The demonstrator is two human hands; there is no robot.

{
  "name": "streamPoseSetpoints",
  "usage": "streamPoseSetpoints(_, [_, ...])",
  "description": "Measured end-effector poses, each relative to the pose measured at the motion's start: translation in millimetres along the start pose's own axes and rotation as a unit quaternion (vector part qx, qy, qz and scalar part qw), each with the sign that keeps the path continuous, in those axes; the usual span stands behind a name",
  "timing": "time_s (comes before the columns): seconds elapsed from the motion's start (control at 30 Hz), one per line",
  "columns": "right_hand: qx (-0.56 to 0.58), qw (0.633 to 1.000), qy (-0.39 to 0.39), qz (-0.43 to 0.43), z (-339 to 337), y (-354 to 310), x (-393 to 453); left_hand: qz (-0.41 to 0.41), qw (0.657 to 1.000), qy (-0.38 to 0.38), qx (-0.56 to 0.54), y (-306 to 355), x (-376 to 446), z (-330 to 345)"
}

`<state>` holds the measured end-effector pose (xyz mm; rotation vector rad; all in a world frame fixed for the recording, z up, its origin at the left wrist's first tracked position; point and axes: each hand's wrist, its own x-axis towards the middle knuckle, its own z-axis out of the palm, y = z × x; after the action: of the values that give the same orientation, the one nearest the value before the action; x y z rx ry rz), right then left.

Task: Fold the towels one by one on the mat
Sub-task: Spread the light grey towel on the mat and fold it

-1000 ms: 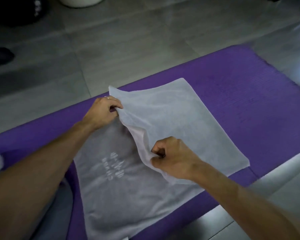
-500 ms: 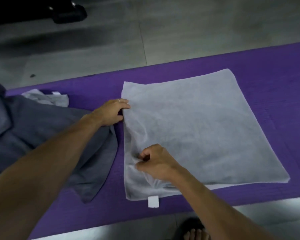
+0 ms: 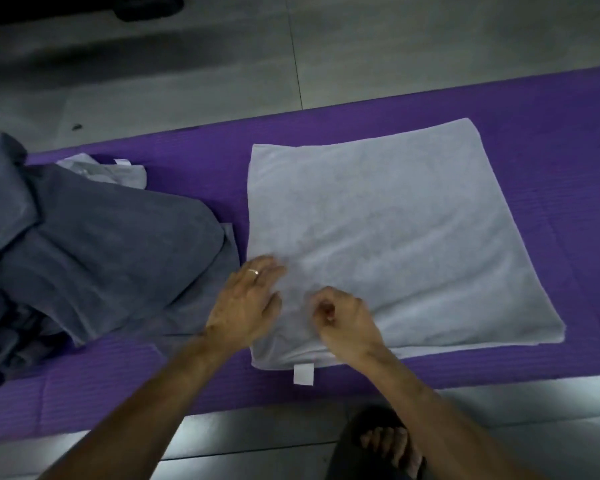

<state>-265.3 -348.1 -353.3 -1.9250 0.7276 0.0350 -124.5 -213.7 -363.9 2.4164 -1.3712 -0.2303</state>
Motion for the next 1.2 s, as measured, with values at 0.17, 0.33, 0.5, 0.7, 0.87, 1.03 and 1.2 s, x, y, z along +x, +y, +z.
streamPoseSetpoints(0.17, [-0.296,0.926,0.210,-0.100,-76.3,74.9,-33.9,0.112,0.992,0.042,-0.031,68.1,-32.4,41.5])
streamPoseSetpoints(0.33, [-0.402,0.899,0.112,-0.134,-103.9,113.2,-62.2,0.176,0.984,0.004,0.026,97.1,-19.9,64.6])
streamPoseSetpoints(0.5, [-0.443,0.880,0.042,-0.168,-112.6,117.4,-63.2,0.240,0.966,-0.028,0.097,106.9,-11.0,63.3])
streamPoseSetpoints(0.7, [-0.474,0.855,0.053,-0.203,-115.7,122.8,-64.6,0.248,0.960,-0.046,0.125,121.2,-1.3,64.6])
streamPoseSetpoints(0.87, [-0.455,0.867,0.046,-0.197,-123.4,131.0,-86.3,0.256,0.959,-0.087,0.082,127.2,-9.6,65.4])
streamPoseSetpoints(1.03, [-0.401,0.900,0.135,-0.109,-135.4,133.4,-70.7,0.194,0.979,-0.040,0.054,164.6,32.0,95.5])
streamPoseSetpoints(1.2, [-0.409,0.896,0.145,0.098,-164.1,180.8,-98.8,0.170,0.967,-0.141,0.129,177.2,54.4,122.5])
